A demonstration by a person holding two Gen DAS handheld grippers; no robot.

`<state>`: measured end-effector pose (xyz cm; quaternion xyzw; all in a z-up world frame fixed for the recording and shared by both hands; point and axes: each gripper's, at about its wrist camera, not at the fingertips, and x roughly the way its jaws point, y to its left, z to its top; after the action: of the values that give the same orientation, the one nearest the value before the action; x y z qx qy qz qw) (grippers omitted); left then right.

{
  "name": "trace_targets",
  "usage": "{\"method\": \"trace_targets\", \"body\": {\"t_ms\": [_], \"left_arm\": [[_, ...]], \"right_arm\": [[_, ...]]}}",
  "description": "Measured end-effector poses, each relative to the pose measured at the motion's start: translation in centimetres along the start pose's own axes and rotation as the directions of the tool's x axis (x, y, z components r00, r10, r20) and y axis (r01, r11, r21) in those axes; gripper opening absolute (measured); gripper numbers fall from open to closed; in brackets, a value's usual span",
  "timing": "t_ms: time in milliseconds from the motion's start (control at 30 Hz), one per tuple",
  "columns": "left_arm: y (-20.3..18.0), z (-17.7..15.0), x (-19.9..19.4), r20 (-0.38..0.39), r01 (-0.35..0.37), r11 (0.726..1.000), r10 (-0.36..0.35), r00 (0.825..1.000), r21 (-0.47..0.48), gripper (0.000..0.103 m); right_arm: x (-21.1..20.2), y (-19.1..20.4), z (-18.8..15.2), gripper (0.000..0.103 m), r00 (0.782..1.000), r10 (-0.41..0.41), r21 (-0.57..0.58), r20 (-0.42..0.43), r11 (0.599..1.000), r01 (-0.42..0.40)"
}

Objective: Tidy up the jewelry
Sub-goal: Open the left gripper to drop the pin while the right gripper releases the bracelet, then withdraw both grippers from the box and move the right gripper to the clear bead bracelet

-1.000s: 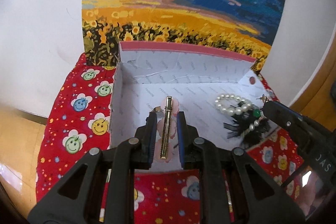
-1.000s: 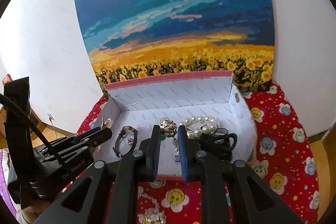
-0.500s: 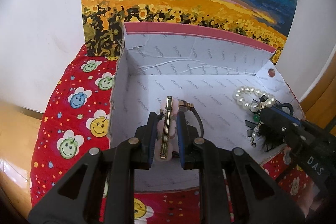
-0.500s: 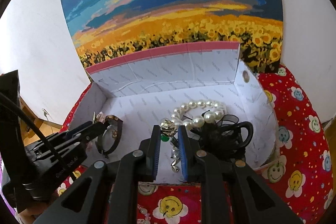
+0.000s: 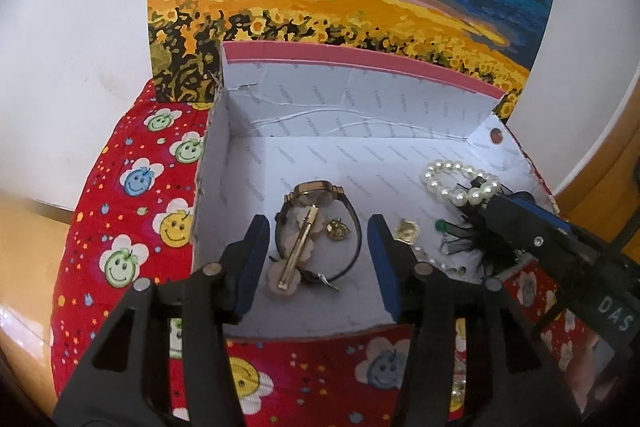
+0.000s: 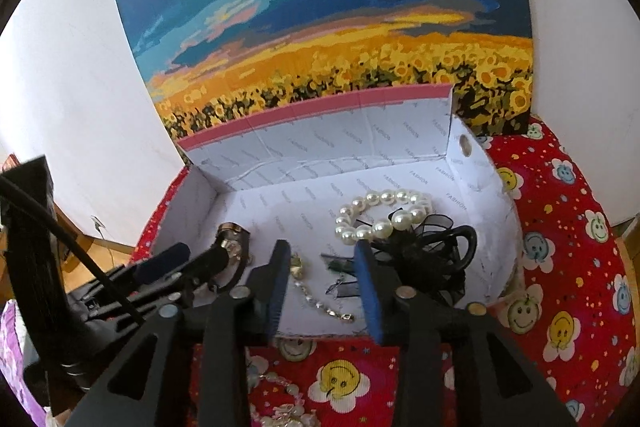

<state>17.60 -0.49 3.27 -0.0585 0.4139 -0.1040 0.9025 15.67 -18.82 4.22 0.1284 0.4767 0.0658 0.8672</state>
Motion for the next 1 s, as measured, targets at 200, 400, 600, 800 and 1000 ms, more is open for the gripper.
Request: {"method": "trace_targets", "body": {"t_ms": [200, 400, 600, 800, 1000], "left_arm": [[0.0, -0.4, -1.9, 0.007, -0.013, 1.000, 0.013, 1.000, -0.002, 0.043], [0.0, -1.4, -4.1, 0.005, -0.022, 1.000, 0.022, 1.000, -0.001, 0.044], [0.3, -3.0, -5.8, 0.003, -0.022, 1.000, 0.022, 1.000, -0.003, 0.044], [0.6, -4.5, -7.4, 0.003, -0.031, 0.999, 0.031, 0.999, -0.008, 0.044], [0.9, -5.9, -8.2, -0.001, -0.035, 0.999, 0.035, 0.999, -0.016, 0.044]], "right_arm": [[-2.0, 0.5, -0.3, 0.047, 1.000, 0.008, -0.010, 0.017, 1.000, -0.008], [-4.1, 0.9, -1.4, 0.048, 0.999, 0.016, -0.024, 0.030, 1.000, -0.015], [-5.5, 1.0, -3.1, 0.048, 1.000, 0.017, -0.023, 0.022, 1.000, -0.017], [-6.2, 1.0, -5.1, 0.048, 1.000, 0.015, -0.020, 0.002, 1.000, -0.015], [-5.8, 1.2, -7.1, 0.048, 0.999, 0.014, -0.025, -0.036, 1.000, -0.015]]}}
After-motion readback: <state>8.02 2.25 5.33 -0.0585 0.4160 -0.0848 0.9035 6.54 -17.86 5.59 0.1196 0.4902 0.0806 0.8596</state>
